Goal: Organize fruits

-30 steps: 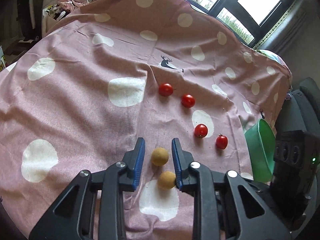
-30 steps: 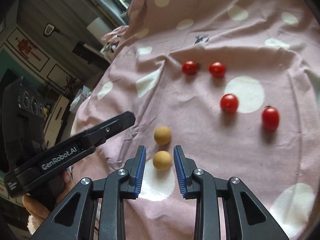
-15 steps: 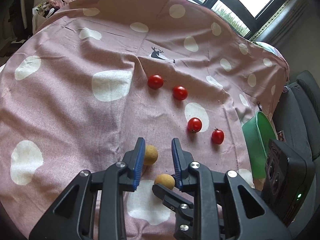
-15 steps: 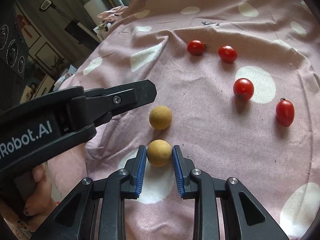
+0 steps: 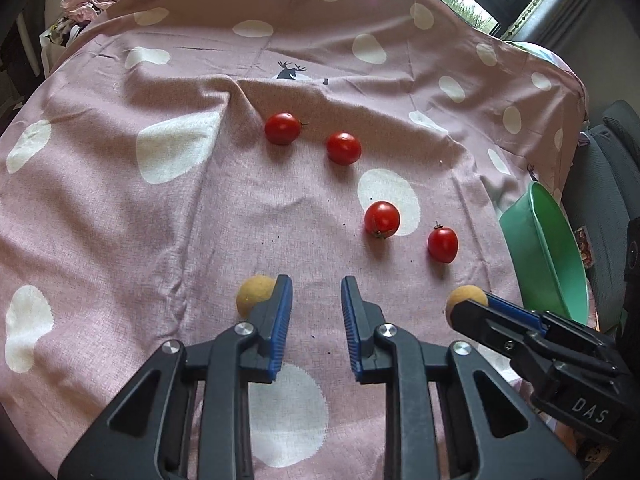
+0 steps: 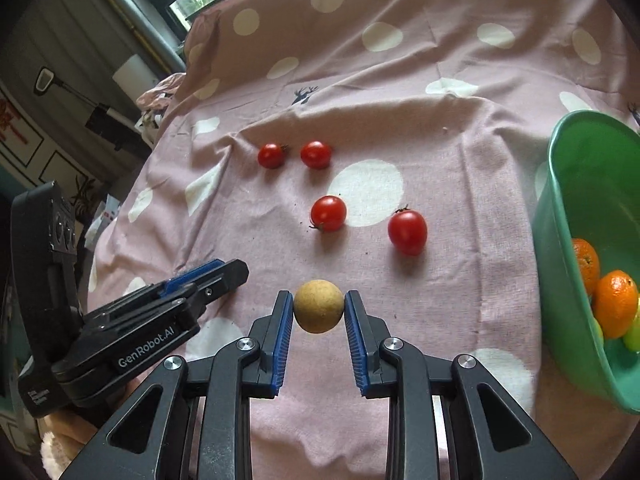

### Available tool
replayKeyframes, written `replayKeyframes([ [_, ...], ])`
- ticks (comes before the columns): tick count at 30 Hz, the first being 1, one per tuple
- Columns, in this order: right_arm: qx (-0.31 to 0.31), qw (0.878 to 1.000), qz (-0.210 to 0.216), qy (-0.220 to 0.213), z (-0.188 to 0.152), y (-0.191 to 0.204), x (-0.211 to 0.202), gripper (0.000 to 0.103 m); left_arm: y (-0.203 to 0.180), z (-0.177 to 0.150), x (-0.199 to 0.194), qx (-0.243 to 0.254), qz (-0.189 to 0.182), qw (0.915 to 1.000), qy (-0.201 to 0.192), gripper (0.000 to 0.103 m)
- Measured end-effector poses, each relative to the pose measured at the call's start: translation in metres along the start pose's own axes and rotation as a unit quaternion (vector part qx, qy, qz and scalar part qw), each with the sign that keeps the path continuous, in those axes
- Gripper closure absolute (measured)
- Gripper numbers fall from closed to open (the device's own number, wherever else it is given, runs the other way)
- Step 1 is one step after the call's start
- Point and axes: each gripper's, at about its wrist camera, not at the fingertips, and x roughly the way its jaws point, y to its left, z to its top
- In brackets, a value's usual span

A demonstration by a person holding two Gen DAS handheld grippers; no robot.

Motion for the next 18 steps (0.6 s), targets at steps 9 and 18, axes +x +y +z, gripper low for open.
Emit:
replayKeyframes([
  [9,-0.003,1.000,0.001,-0.007,0.002,0.004,-0.003,0.075,0.005,-0.003,0.013,-0.012,0.003,0.9998,0.016,0.091],
  [18,0.012,1.000,0.005,-0.015,0.005,-0.007,-0.012,0.075,-0.005,-0.008,0.007,0.002,0.004,1.0000,0.005,0.098],
])
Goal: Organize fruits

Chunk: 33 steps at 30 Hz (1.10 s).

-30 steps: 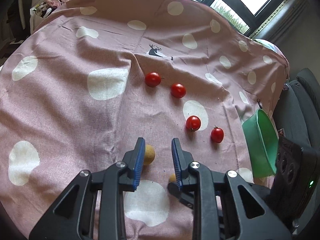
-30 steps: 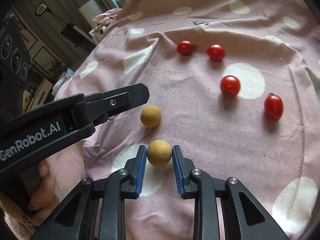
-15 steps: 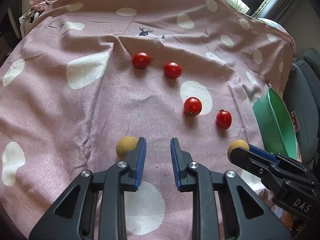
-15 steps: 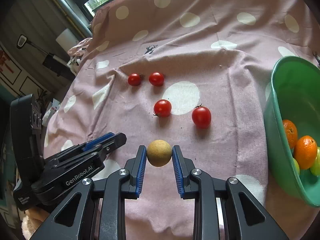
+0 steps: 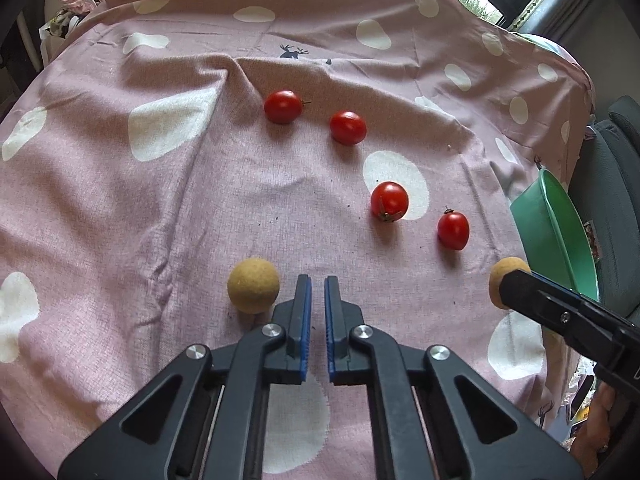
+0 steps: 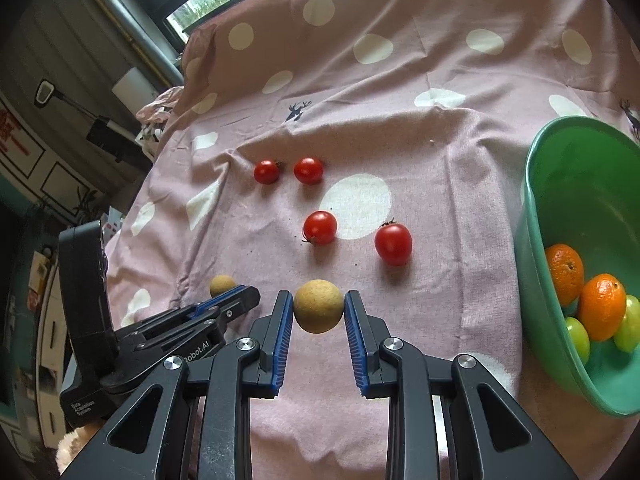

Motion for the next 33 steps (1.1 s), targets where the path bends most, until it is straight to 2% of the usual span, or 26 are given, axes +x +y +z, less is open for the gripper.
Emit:
replayKeyframes([
  [5,0.010,0.999,0.015,-0.031,0.007,-0.011,-0.026,0.075,-0.033,0.010,-0.032,0.023,-0.047,0.9976,-0.045,0.098],
  [12,0.066,0.992,0.005,-0.105,0.020,-0.062,-0.082,0.075,-0.109,0.029,-0.062,0.081,-0.114,0.9857,-0.094,0.098],
  [18,0.132,0.980,-0.023,-0.147,0.020,-0.119,-0.118,0.075,-0.175,0.033,-0.044,0.126,-0.170,0.9746,-0.073,0.098],
  [22,0.174,0.973,-0.040,-0.144,0.016,-0.152,-0.120,0.075,-0.210,0.029,-0.017,0.148,-0.192,0.9694,-0.037,0.098],
  [27,0.206,0.968,-0.058,-0.128,0.013,-0.177,-0.114,0.075,-0.235,0.019,0.003,0.170,-0.197,0.9654,-0.022,0.098],
  [30,0.213,0.966,-0.071,-0.127,0.011,-0.185,-0.114,0.075,-0.233,0.017,0.003,0.163,-0.179,0.9700,-0.017,0.097],
  [33,0.218,0.965,-0.073,-0.129,0.009,-0.189,-0.116,0.075,-0.209,0.017,-0.010,0.142,-0.129,0.9808,-0.034,0.091],
])
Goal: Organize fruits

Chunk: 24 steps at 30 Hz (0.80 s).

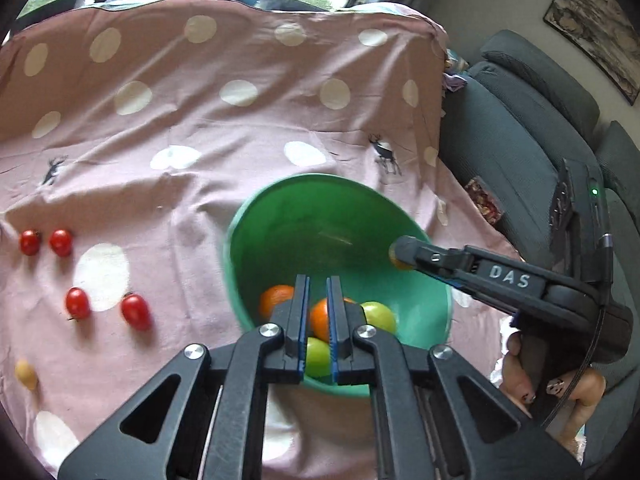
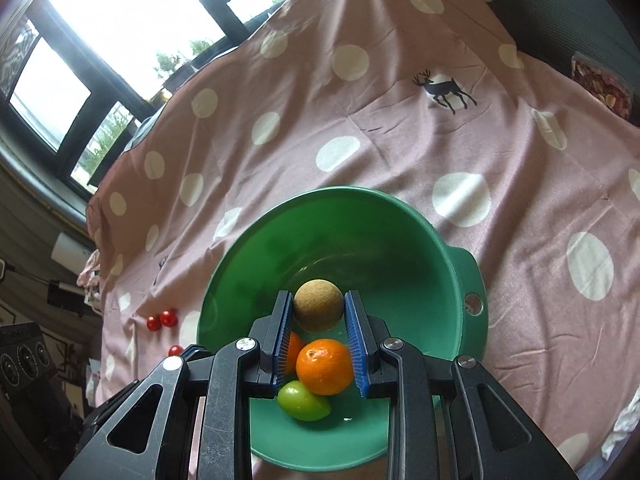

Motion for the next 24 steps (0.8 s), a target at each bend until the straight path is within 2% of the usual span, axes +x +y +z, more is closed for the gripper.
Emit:
replayKeyframes([
  [1,0.000,1.000,0.001,-0.001,0.000,0.000,-0.001,0.075,0.010,-0.003,-0.009,-0.006,0.028,0.9996,-0.004,0.075],
  [2,0.000,1.000,0.003,-0.002,0.000,-0.001,-0.002,0.075,0.022,-0.007,-0.019,-0.014,0.055,0.9983,-0.012,0.065],
  [3,0.001,1.000,0.005,-0.003,0.000,-0.001,-0.002,0.075,0.036,-0.012,-0.029,-0.024,0.081,0.9962,-0.021,0.043],
  [4,0.001,1.000,0.008,-0.002,0.000,-0.001,-0.002,0.075,0.051,-0.017,-0.038,-0.036,0.108,0.9930,-0.030,0.036],
  [7,0.001,1.000,0.013,0.002,0.000,0.000,0.000,0.075,0.101,-0.033,-0.061,-0.082,0.195,0.9768,-0.033,0.038],
  [9,-0.002,1.000,0.016,0.004,-0.001,0.003,0.001,0.075,0.132,-0.044,-0.071,-0.122,0.233,0.9645,-0.026,0.039],
  [11,-0.005,1.000,0.018,0.005,-0.002,0.005,0.002,0.075,0.155,-0.053,-0.076,-0.151,0.241,0.9585,-0.019,0.045],
  [15,-0.009,1.000,0.017,0.007,-0.002,0.007,0.004,0.075,0.177,-0.066,-0.076,-0.177,0.251,0.9518,-0.006,0.046],
  [18,-0.008,1.000,0.016,0.010,-0.002,0.007,0.005,0.075,0.181,-0.069,-0.065,-0.175,0.239,0.9550,0.008,0.054],
  [20,-0.008,1.000,0.015,0.011,-0.002,0.007,0.006,0.075,0.184,-0.071,-0.058,-0.178,0.250,0.9515,0.016,0.054],
  [24,-0.009,1.000,0.019,0.009,-0.002,0.006,0.005,0.075,0.193,-0.075,-0.048,-0.197,0.227,0.9533,0.027,0.060],
])
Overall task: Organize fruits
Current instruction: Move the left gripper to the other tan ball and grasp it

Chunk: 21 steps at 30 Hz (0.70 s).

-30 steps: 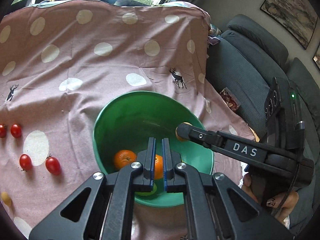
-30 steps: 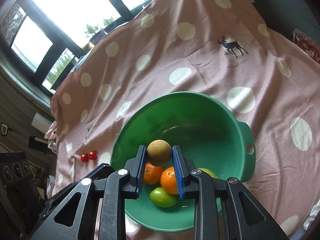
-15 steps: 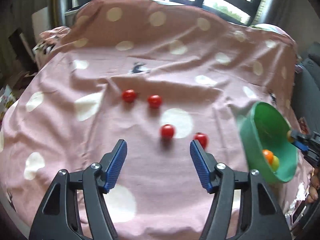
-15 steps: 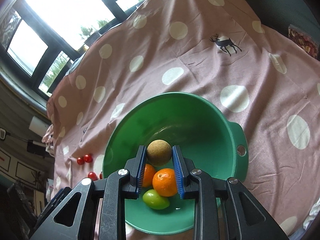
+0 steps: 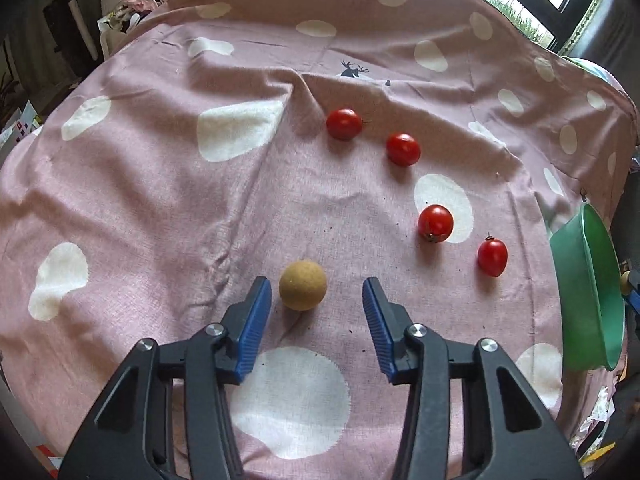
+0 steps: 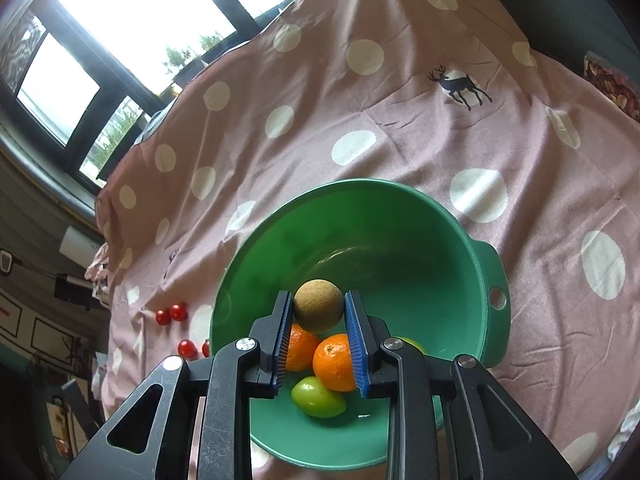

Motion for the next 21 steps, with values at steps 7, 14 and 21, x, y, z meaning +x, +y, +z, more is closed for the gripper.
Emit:
replayKeyframes([
  [7,0.005,1.000,-0.002,0.000,0.000,-0.003,0.000,0.075,0.003,-0.001,0.007,0.004,0.019,0.9997,-0.015,0.074],
  [14,0.006,1.000,-0.005,0.003,0.000,-0.003,0.001,0.075,-0.007,-0.002,-0.007,0.011,0.000,0.9996,-0.024,0.078],
  [21,0.006,1.000,-0.014,-0.004,0.000,-0.004,-0.001,0.075,-0.095,0.002,-0.061,0.102,-0.096,0.9867,-0.083,0.078],
])
